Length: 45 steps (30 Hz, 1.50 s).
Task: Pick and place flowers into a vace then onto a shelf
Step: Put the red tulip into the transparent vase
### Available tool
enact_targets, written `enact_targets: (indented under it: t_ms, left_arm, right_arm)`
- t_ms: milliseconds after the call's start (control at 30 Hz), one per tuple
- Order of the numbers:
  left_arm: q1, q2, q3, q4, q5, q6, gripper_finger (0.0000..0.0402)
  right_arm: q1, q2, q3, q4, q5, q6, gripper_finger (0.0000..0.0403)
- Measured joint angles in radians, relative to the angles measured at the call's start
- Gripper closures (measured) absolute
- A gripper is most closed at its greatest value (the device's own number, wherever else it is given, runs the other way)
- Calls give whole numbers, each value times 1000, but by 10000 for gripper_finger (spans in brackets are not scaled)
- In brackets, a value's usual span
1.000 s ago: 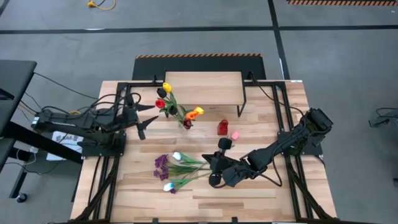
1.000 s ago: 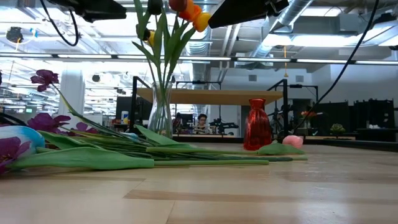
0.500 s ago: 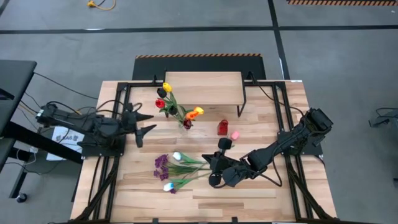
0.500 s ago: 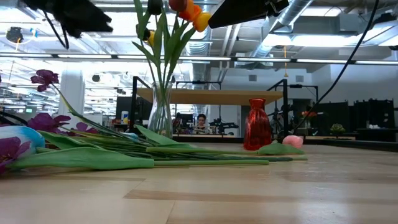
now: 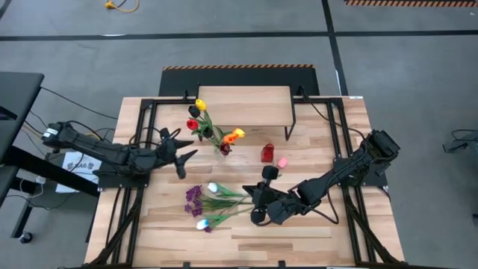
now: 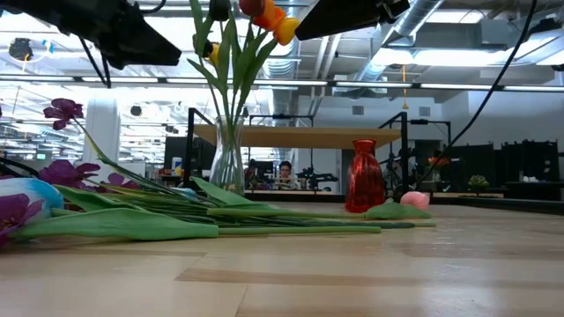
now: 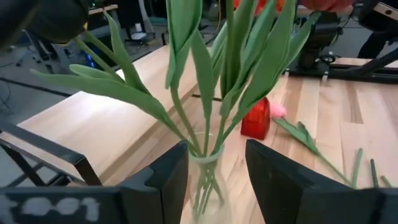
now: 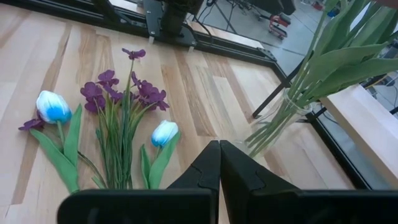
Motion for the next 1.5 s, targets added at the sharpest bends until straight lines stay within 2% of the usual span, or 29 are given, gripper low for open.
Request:
enact_targets:
  t_ms: [233,533,867,1233,1500]
  left_arm:
    - [51,73,0,75,-22,8,250]
    - [143,163,0,200,35,69,250]
    - [207,166,0,219,111,81,250]
    - [214,166,0,259,115,108,251]
    - [215,166,0,261,115,126,282]
  right_arm:
    - [0,0,0,0,0,0,401]
    - [0,0,0,0,-14,0,401]
    - [0,0,0,-4,-27,0,401]
    - [0,0,0,-21,-27,10,401]
    - [0,0,0,-21,-27,10,401]
